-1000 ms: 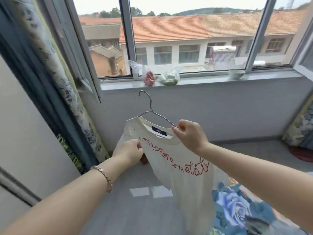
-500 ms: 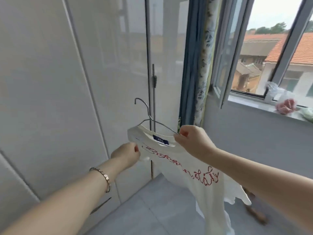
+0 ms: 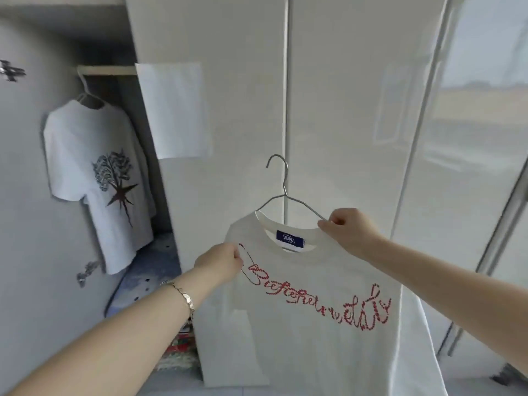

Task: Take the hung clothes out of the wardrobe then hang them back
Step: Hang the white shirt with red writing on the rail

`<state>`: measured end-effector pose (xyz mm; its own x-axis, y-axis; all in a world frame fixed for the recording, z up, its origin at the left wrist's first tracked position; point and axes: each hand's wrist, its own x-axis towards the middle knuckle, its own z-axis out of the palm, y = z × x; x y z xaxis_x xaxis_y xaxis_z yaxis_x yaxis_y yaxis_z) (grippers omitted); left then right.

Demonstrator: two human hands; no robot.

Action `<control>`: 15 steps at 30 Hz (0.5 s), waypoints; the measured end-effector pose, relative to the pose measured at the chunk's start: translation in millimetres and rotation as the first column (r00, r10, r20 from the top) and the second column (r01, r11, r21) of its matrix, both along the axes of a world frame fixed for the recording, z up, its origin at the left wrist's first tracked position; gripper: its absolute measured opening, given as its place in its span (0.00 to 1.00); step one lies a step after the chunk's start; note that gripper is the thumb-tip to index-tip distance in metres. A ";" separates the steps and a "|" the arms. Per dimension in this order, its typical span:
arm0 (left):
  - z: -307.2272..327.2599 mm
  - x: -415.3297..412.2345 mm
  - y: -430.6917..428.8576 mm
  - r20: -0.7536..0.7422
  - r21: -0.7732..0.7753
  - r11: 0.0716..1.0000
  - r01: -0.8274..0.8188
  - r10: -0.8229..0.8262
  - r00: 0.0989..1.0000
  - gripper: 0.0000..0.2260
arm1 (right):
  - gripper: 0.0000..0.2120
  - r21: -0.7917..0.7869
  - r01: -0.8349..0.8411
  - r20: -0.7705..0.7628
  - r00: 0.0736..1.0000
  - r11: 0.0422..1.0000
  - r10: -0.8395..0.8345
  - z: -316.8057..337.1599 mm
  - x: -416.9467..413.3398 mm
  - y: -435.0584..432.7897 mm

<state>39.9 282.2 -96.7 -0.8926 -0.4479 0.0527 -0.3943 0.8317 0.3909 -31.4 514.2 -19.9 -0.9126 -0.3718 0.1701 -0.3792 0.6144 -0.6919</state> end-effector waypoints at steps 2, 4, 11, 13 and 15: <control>13.5 23.2 -56.6 -0.021 -0.022 0.998 -0.054 0.054 0.998 0.05 | 0.18 -0.038 -0.044 0.035 0.998 0.998 0.045 4.9 3.0 -61.1; 25.5 45.3 -108.8 -0.046 -0.012 0.995 -0.099 0.098 0.994 0.07 | 0.18 -0.061 -0.068 0.062 0.995 0.996 0.072 9.8 7.2 -119.6; 41.8 92.9 -251.8 -0.100 0.115 0.952 -0.284 0.295 0.950 0.08 | 0.18 -0.073 -0.114 0.137 0.983 0.991 0.123 27.7 15.3 -299.7; 43.5 96.0 -283.6 -0.120 0.130 0.941 -0.312 0.327 0.937 0.09 | 0.15 -0.098 -0.127 0.162 0.977 0.987 0.142 34.7 15.2 -346.1; 48.7 95.4 -315.7 -0.125 0.102 0.937 -0.333 0.345 0.930 0.10 | 0.08 -0.148 -0.142 0.230 0.958 0.979 0.174 47.0 16.7 -389.3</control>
